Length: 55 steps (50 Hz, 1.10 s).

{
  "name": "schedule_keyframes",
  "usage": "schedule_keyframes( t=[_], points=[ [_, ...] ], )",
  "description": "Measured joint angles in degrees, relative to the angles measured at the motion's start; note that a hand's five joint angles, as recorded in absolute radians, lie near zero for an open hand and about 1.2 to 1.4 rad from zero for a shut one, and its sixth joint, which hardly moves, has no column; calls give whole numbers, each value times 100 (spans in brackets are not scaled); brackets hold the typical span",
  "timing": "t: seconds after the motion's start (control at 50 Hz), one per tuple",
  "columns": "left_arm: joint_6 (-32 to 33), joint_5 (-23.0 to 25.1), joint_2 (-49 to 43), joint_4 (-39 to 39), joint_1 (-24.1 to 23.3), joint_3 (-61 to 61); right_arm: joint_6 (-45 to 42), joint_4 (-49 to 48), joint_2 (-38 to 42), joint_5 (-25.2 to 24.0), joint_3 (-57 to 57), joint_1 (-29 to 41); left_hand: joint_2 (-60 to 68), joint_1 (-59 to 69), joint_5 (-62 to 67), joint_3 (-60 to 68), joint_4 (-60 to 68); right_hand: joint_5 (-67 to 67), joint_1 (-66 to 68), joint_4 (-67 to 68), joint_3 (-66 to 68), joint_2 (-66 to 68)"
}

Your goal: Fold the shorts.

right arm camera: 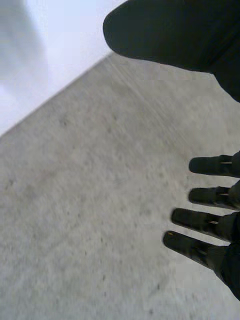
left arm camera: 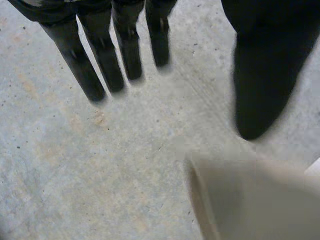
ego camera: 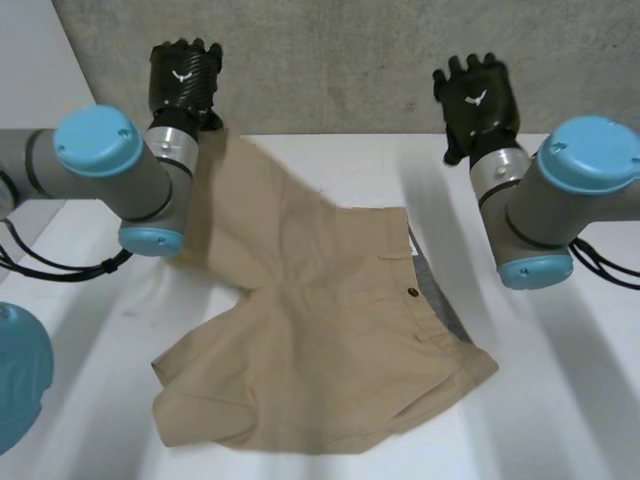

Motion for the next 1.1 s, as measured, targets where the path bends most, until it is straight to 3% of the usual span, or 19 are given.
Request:
schedule_keyframes(
  t=[0.02, 0.04, 0.06, 0.24, 0.38, 0.46, 0.5, 0.54, 0.66, 0.82, 1.02, 1.1],
  points=[
    [40, 2, -32, 58, -1, 1, -14, 14, 16, -10, -6, 2, 0, 0, 0, 0, 0, 0, 0, 0, 0, 0],
    [96, 5, -72, 151, -2, -9, -61, 74, 66, -44, -21, 9, -1471, -1230, -1494, -1491, -1610, -33, -9, -48, -80, -60],
    [144, 6, -95, 234, -4, -30, -103, 150, 97, -71, -13, 15, -1644, -1247, -1615, -1654, -1764, -34, -9, -49, -91, -70],
    [274, 11, 158, 486, -83, -602, -110, 501, -381, -101, 519, 29, -1718, -1247, -1618, -1707, -1815, -34, -9, -49, -91, -70],
    [262, 4, 1282, 328, -168, -2067, -78, 1197, -1292, -382, 1348, 0, -1719, -1247, -1618, -1707, -1815, -34, -9, -49, -91, -70],
    [226, -4, 2164, -79, -244, -3134, -99, 2036, -1721, -888, 1769, -90, -1719, -1246, -1618, -1707, -1815, -34, -9, -49, -91, -70],
    [226, -4, 2164, -79, -244, -3134, -99, 2036, -1721, -888, 1769, -90, -1719, -1246, -1618, -1707, -1815, -34, -9, -49, -91, -70],
    [160, -17, 3006, -680, -317, -4119, -139, 2941, -2071, -1472, 2164, -365, -1716, -1235, -1619, -1707, -1815, -34, -9, -49, -91, -70],
    [-205, -26, 3947, -1597, -376, -5256, -398, 3656, -2461, -2269, 2832, -877, -1622, -1157, -1599, -1682, -1767, -34, -9, -49, -91, -70],
    [-1085, -29, 4666, -2512, -434, -6256, -1181, 3750, -2603, -2954, 3895, -1292, -1269, -732, -1345, -1335, -1374, -34, -9, -48, -76, -65],
    [-1517, -53, 5110, -2764, -618, -6856, -1635, 3389, -2557, -3122, 4754, -1586, -1104, -618, -1150, -1171, -1224, 3, 16, 5, 52, 36],
    [-1511, -65, 5139, -2752, -640, -6964, -1682, 3061, -2516, -3157, 4946, -1686, -1052, -555, -1092, -1116, -1168, 811, 808, 915, 989, 968]
  ],
)
